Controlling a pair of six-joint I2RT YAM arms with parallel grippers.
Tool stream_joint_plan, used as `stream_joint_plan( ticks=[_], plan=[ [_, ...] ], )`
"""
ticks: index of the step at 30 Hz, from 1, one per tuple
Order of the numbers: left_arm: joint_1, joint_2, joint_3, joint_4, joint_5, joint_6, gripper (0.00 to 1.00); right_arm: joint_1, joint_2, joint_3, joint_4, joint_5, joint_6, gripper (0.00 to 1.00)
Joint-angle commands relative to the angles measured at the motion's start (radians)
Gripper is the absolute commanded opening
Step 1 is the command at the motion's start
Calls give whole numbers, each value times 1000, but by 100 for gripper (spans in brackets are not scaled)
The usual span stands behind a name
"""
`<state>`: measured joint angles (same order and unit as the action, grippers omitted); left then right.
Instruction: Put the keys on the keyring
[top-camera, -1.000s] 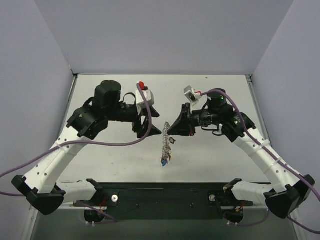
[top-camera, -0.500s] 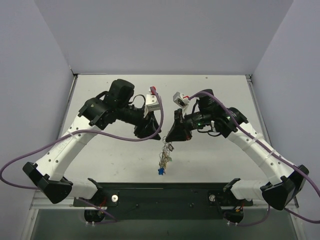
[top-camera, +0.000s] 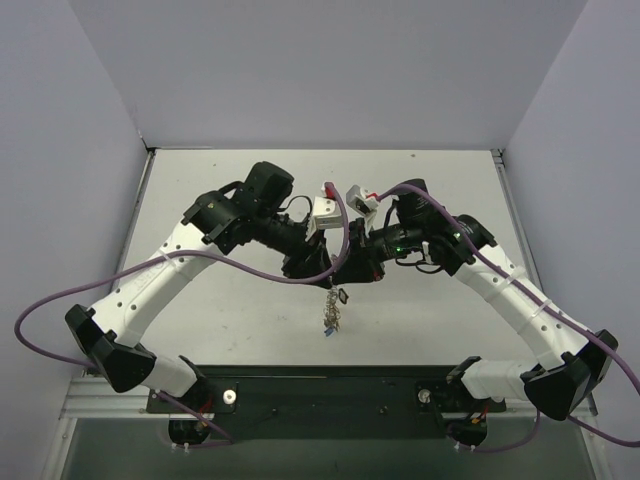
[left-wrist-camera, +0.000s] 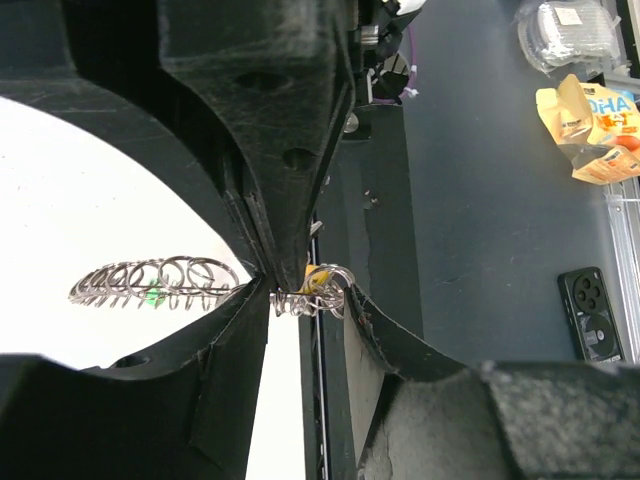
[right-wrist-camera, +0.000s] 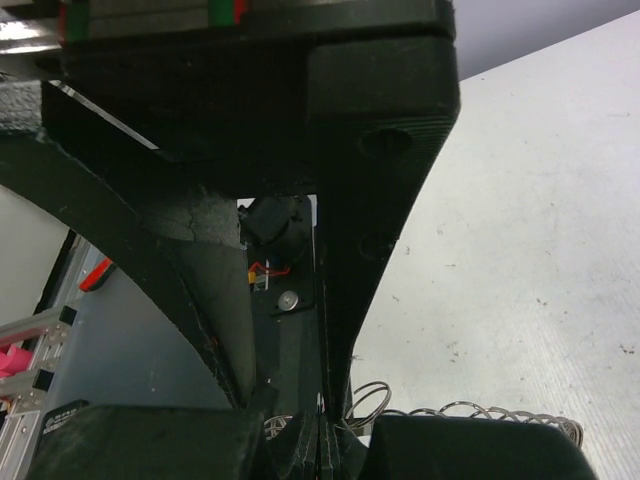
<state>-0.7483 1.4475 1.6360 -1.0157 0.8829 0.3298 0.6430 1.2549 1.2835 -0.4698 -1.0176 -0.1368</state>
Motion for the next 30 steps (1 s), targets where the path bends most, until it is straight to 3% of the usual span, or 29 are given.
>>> stream_joint_plan(
  ticks=[1,6,13,20,26,30],
  plan=[
    [-3,-10,22,23,-1,8,45,6,-23,47,31,-36,-24,0],
    [-3,-4,5,26,7,6,32,4,-32,43,34,-13,-27,0],
    [-3,-15,-22,43,-22,0,43,4,-55,33,49,-7,-21,0],
    [-3,-12,-44,61,-27,-3,43,3,-60,27,60,-4,-17,0],
    [-5,-22,-74,135,5,-35,26,4,-57,22,66,-6,-12,0],
    [-6,-21,-84,170,19,-52,20,3,-57,20,71,1,-11,0]
  ],
)
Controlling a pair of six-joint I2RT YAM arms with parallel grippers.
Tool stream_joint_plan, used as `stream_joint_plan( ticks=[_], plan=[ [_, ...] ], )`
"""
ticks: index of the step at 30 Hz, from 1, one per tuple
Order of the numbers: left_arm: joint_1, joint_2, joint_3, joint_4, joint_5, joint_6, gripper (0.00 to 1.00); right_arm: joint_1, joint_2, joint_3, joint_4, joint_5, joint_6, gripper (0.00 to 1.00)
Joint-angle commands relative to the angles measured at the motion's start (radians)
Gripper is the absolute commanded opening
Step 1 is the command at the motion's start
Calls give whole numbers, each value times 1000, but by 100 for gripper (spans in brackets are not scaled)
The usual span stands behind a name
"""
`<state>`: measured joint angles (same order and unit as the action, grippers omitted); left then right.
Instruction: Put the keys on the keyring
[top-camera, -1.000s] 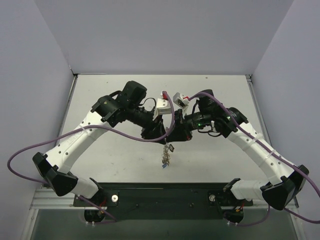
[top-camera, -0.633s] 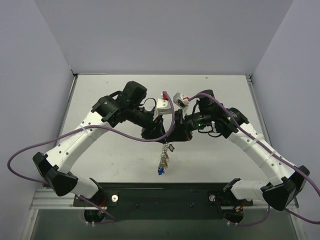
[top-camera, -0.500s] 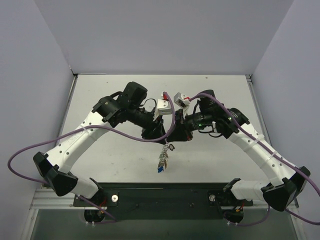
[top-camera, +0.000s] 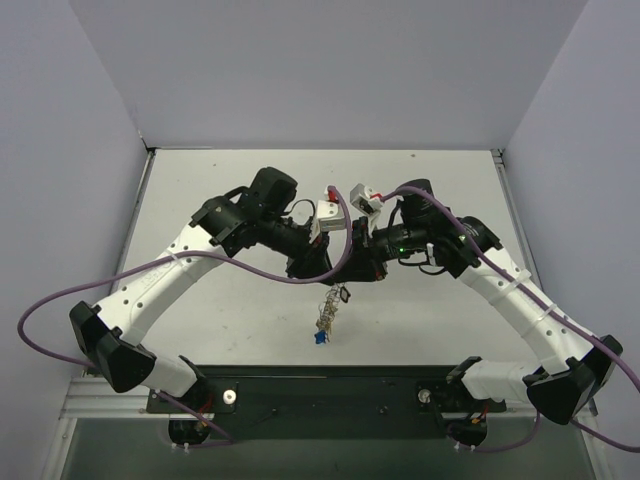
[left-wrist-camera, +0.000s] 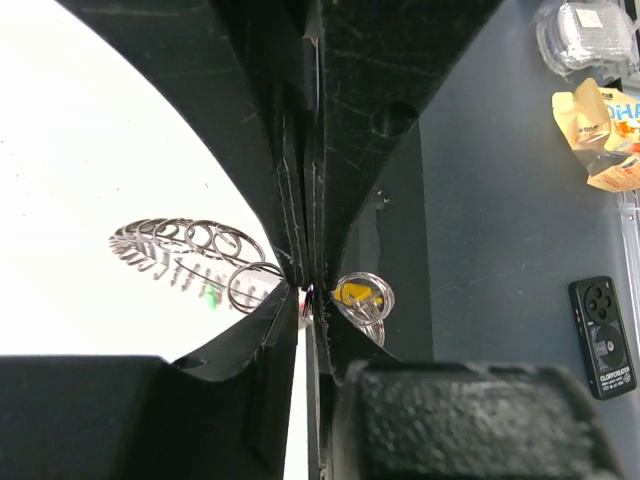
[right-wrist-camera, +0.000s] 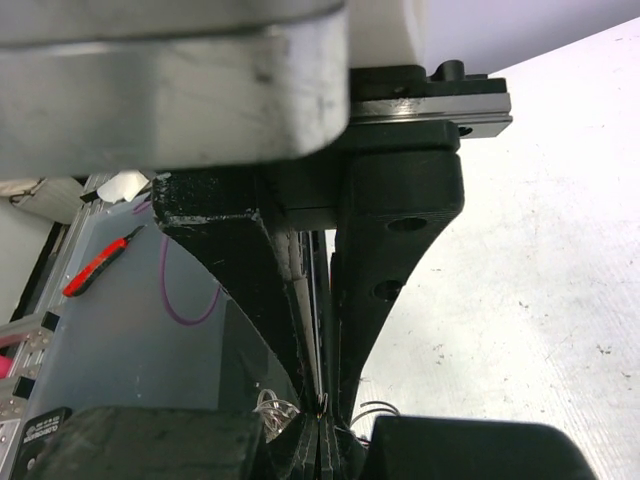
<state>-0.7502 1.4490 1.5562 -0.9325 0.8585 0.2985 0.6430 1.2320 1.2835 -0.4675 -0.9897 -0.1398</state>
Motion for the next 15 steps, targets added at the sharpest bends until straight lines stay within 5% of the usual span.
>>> stream_joint_plan(
  ticks=[1,4,9,15],
  plan=[
    [-6,-22,-5,92,48,-22,19,3,-34,19,72,-26,-6,0],
    [-9,-19,-11,109,54,-27,0,3,-34,16,79,-20,-1,0],
    [-9,-61,-94,255,21,-97,0,-3,-58,-27,127,64,29,1],
    [-5,-200,-391,683,-122,-294,0,-86,-169,-217,398,129,198,42]
  ],
)
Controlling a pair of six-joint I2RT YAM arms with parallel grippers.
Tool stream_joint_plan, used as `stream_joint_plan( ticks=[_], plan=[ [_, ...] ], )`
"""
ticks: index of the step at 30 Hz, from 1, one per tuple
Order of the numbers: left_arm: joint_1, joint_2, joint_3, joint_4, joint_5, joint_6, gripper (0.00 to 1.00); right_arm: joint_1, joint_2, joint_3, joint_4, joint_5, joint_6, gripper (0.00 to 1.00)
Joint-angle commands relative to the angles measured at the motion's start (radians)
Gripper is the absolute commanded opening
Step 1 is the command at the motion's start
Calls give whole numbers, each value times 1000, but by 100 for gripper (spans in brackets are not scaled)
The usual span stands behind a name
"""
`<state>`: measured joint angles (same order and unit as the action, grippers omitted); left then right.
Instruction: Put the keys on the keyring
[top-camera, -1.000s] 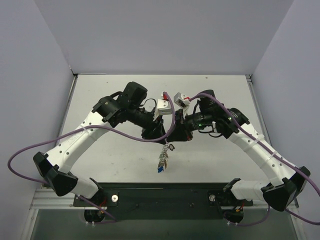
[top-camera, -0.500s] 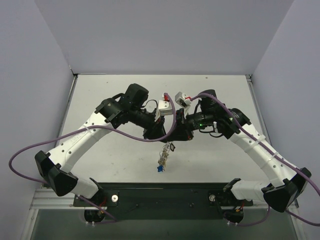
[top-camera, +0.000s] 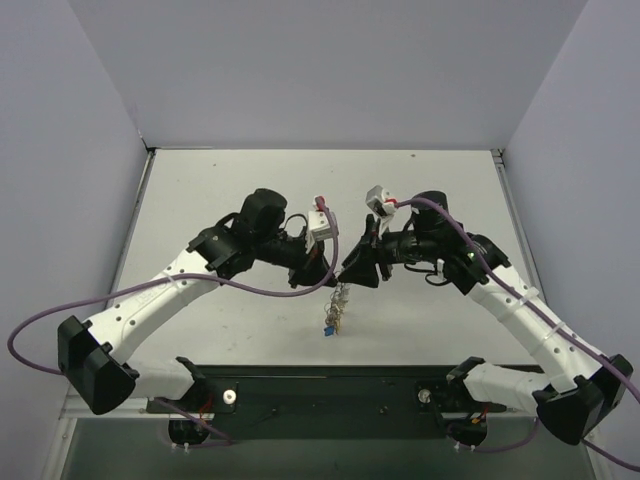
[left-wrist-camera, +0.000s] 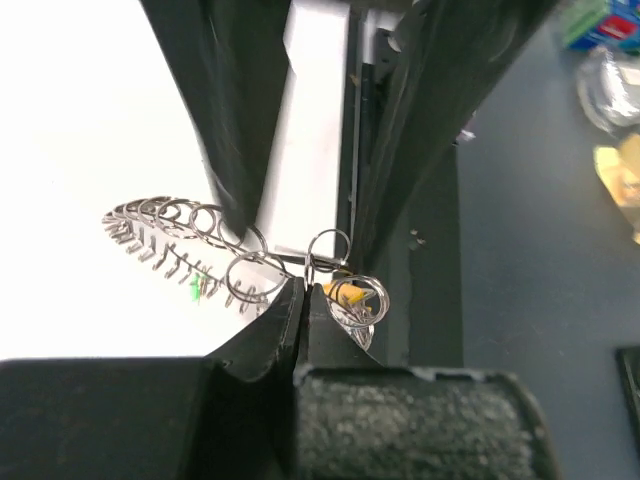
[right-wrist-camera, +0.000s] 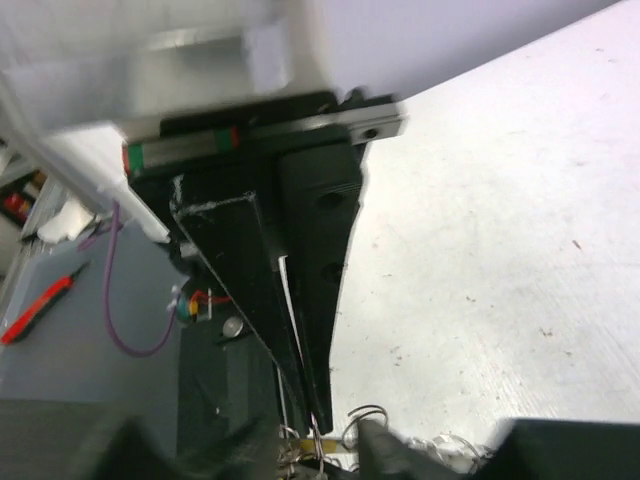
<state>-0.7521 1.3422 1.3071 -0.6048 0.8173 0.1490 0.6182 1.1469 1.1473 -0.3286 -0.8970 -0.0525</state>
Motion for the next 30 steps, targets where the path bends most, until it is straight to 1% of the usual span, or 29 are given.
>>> stream_joint_plan(
  ticks=[1,2,3,4,5,7,8,10,11,12,14,16,19,24,30],
  plan=[
    [-3,-128,-181,411,-87,-211,0,-70,-91,-101,308,38,141,46],
    [0,-146,-269,533,-104,-239,0,-77,-101,-125,319,40,149,49],
    [0,-161,-314,589,-116,-282,0,-83,-102,-139,354,40,160,54],
    [2,-199,-356,664,-135,-304,0,-84,-104,-149,365,33,173,55],
    [8,-219,-456,782,-168,-324,0,-86,-93,-156,375,29,178,56],
    [14,-271,-547,880,-202,-367,0,-86,-81,-181,401,4,195,57],
    [22,-287,-631,975,-237,-379,0,-86,-67,-193,417,-5,215,57],
    [25,-331,-722,1071,-268,-419,0,-83,-55,-237,488,-26,244,58],
    [26,-343,-761,1170,-303,-431,0,-81,-44,-250,517,-40,273,58],
    [31,-354,-835,1213,-316,-456,0,-80,-41,-258,528,-42,273,58],
    [34,-380,-880,1281,-361,-471,0,-63,-27,-270,522,-36,272,57],
    [37,-391,-911,1292,-371,-476,0,-49,-23,-271,500,-25,260,57],
    [37,-396,-917,1303,-362,-476,0,-18,0,-262,462,-13,246,56],
    [39,-402,-914,1304,-356,-471,0,12,46,-255,418,-8,238,50],
    [40,-400,-902,1289,-339,-459,0,21,66,-258,382,47,221,48]
  ],
)
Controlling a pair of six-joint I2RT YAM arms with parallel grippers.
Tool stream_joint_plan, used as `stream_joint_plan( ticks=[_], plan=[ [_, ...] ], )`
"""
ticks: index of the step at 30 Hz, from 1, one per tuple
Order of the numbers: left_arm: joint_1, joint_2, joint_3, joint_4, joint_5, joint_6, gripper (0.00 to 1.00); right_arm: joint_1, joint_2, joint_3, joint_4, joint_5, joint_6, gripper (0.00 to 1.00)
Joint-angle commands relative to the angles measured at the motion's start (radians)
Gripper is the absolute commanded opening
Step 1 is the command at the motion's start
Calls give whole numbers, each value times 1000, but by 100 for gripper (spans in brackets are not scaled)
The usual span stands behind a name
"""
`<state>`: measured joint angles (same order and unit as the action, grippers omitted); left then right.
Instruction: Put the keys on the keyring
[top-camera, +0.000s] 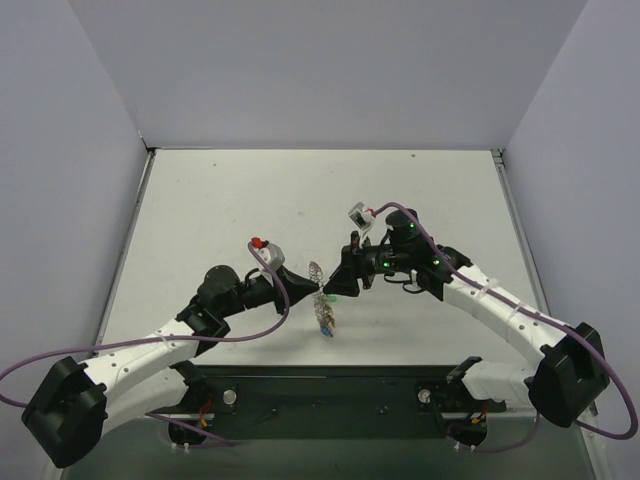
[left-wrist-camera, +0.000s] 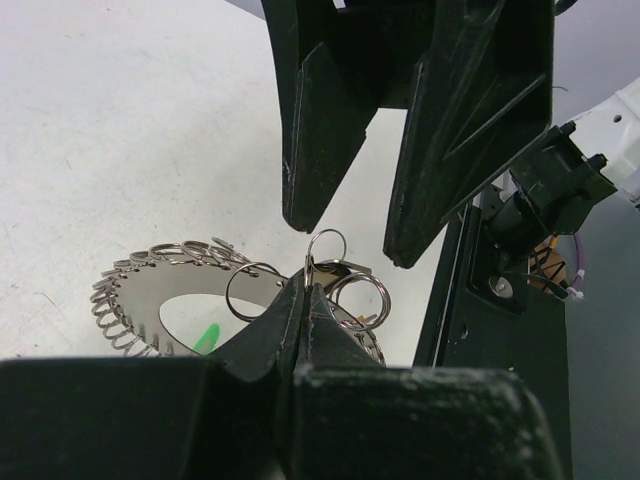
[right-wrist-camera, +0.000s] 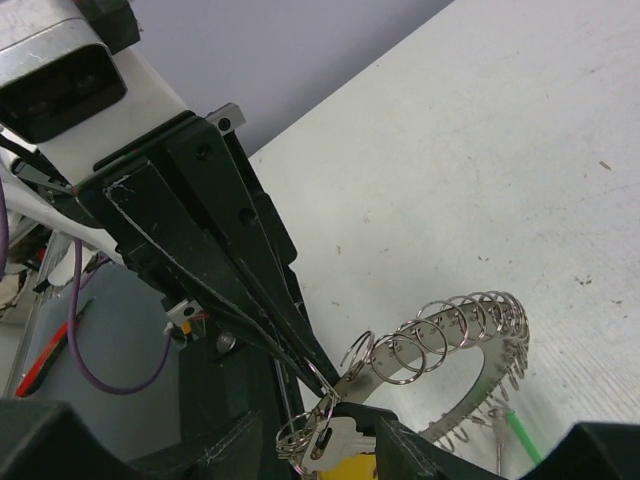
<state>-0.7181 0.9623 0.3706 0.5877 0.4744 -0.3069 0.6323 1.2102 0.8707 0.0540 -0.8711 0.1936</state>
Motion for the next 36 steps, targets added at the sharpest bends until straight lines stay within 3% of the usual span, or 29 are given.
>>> stream_joint_plan(
  ticks=[1,10,11,17,29,36],
  plan=[
    [6,-19,34,98,13,-1,0,7,6,19,1,27,-23,48],
    [9,-19,48,96,35,6,0,7,51,27,27,-9,-10,9],
    [11,-17,50,96,36,9,0,7,54,28,32,-12,-6,0],
    [12,-19,51,118,53,12,0,7,84,27,41,-32,1,0],
    [12,-2,-4,337,95,0,0,7,121,8,72,-92,15,0],
    [11,45,-44,567,121,-37,0,7,138,1,110,-163,24,0]
  ],
)
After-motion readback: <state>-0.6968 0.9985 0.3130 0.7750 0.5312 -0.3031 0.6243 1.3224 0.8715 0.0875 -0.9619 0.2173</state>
